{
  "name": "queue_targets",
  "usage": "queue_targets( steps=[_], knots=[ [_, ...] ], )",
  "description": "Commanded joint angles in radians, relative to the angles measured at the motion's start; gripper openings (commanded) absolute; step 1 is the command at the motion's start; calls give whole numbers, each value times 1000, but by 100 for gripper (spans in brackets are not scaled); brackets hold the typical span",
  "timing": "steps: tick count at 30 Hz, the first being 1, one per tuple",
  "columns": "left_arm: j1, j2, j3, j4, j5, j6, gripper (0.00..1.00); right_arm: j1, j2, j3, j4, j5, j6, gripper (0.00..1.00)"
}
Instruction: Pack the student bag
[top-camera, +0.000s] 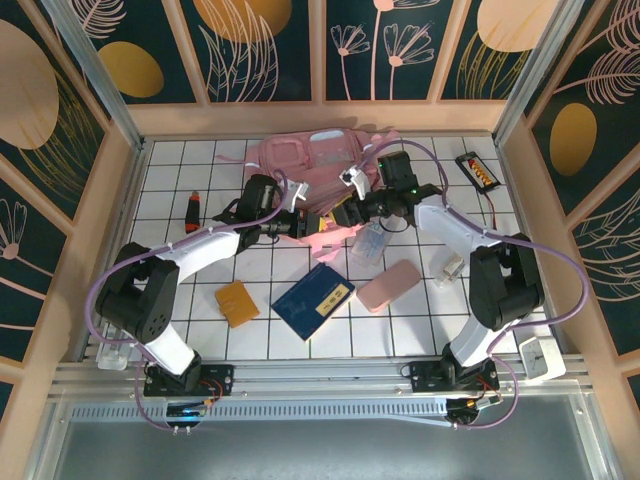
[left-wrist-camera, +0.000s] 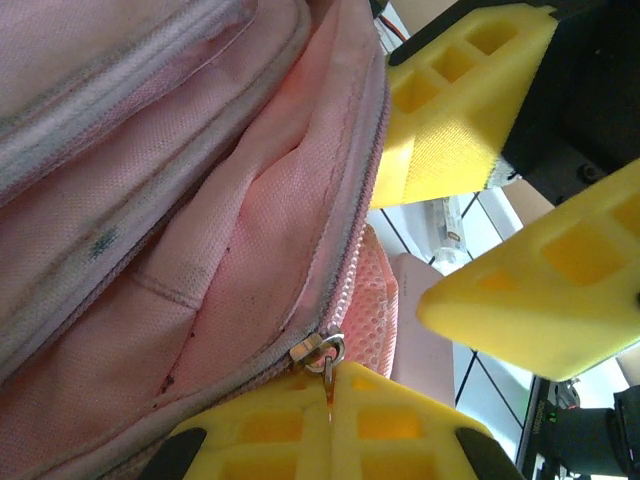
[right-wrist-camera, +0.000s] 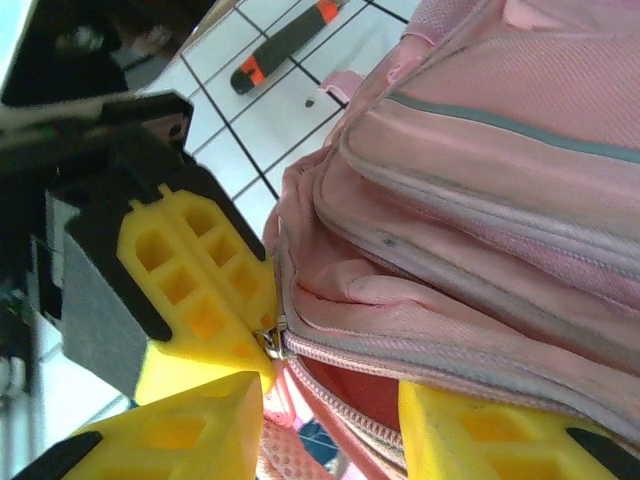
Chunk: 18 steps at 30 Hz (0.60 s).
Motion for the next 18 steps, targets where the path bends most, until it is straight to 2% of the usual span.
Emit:
queue_targets(
  steps=[1,6,9,11,14,18],
  knots=[
    [0,-33,8,34,75,52,0,22,35,56,-93,45,-303,40],
    [2,-30,21,19,83,76,0,54,117,153,-303,94,-636,38],
    [5,-25,27,22,96,84,0,59,138,154,-285,132,-689,35],
    [10,-24,30,22,98,87,0,63,148,154,-302,146,-750,26],
    [21,-30,29,12,87,89,0,70,144,139,-287,171,-787,0],
    [53,-53,29,-73,11,137,0,68,97,93,-234,191,-794,0]
  ],
)
